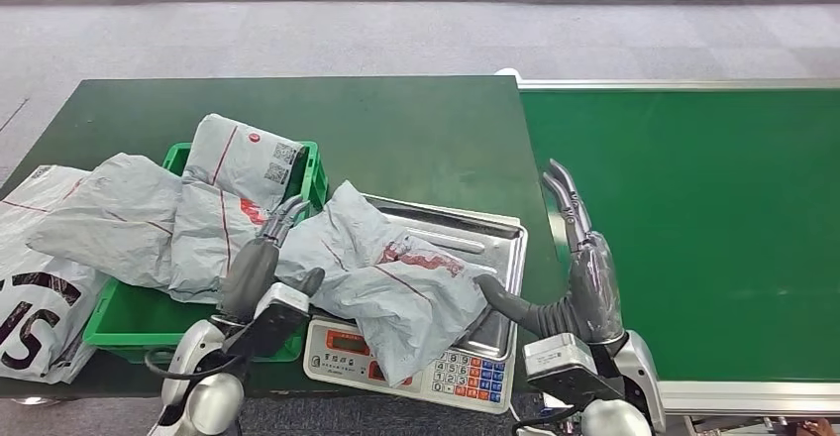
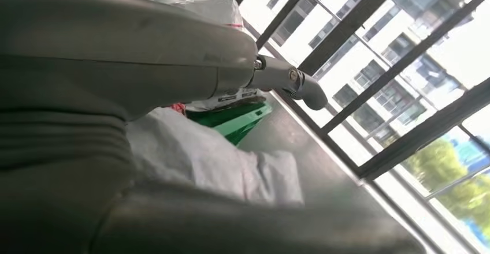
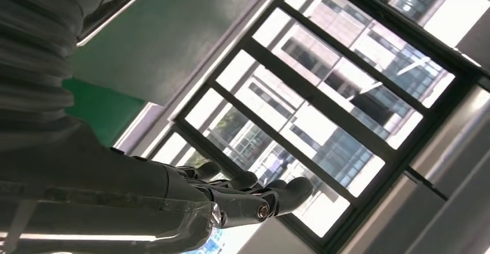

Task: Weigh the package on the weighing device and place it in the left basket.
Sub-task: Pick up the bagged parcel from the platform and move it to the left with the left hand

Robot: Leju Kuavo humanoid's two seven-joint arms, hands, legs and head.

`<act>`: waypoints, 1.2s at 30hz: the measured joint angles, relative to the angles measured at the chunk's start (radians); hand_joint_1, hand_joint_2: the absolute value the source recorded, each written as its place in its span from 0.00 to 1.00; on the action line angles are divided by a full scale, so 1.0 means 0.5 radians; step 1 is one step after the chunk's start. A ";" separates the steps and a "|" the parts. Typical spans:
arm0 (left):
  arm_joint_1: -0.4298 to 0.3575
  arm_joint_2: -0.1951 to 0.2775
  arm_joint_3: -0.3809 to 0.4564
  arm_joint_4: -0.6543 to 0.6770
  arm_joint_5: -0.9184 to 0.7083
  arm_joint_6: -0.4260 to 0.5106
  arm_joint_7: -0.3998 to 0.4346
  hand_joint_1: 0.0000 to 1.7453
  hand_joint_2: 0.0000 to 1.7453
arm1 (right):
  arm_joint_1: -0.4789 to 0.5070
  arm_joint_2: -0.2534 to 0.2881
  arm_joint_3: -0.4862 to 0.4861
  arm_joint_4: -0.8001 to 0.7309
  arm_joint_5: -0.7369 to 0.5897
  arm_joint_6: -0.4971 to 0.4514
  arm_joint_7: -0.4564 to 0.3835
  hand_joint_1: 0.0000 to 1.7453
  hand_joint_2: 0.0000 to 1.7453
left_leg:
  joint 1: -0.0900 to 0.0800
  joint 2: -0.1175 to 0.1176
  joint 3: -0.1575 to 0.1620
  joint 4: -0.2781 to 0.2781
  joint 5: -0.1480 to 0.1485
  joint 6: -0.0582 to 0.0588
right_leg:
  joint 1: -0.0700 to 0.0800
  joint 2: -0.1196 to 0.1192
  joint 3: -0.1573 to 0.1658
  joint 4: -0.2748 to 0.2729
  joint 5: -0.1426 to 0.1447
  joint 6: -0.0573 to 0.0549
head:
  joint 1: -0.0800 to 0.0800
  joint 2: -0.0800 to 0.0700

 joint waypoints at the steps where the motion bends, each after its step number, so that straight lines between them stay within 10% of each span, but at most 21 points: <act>1: -0.041 0.016 -0.033 0.046 -0.054 -0.037 0.018 0.00 1.00 | 0.001 -0.001 -0.006 -0.003 -0.031 -0.003 -0.024 0.00 1.00 | 0.000 -0.001 0.000 0.000 0.000 0.000 | 0.000 -0.001 0.000 0.000 0.000 0.000 | 0.000 0.000; 16: -0.801 0.121 -0.754 1.200 -0.058 -0.276 -0.067 0.00 1.00 | -0.072 0.037 -0.040 0.058 -0.171 0.150 -0.128 0.00 1.00 | -0.001 -0.016 0.008 -0.001 0.005 0.002 | -0.001 -0.017 0.017 0.000 0.001 0.000 | 0.000 0.000; 20: -0.897 0.105 -0.843 1.375 0.000 -0.260 -0.083 1.00 1.00 | -0.103 0.063 -0.040 0.102 -0.171 0.162 -0.137 0.00 1.00 | -0.001 -0.017 0.015 -0.002 0.006 0.003 | -0.001 -0.018 0.026 0.000 -0.001 0.000 | 0.000 0.000; 36: -0.995 0.099 -0.926 1.508 0.052 -0.143 -0.093 1.00 1.00 | -0.159 0.095 -0.040 0.192 -0.179 0.173 -0.156 0.00 1.00 | -0.002 -0.020 0.026 -0.002 0.011 0.003 | -0.001 -0.020 0.038 0.000 0.002 0.001 | 0.000 0.000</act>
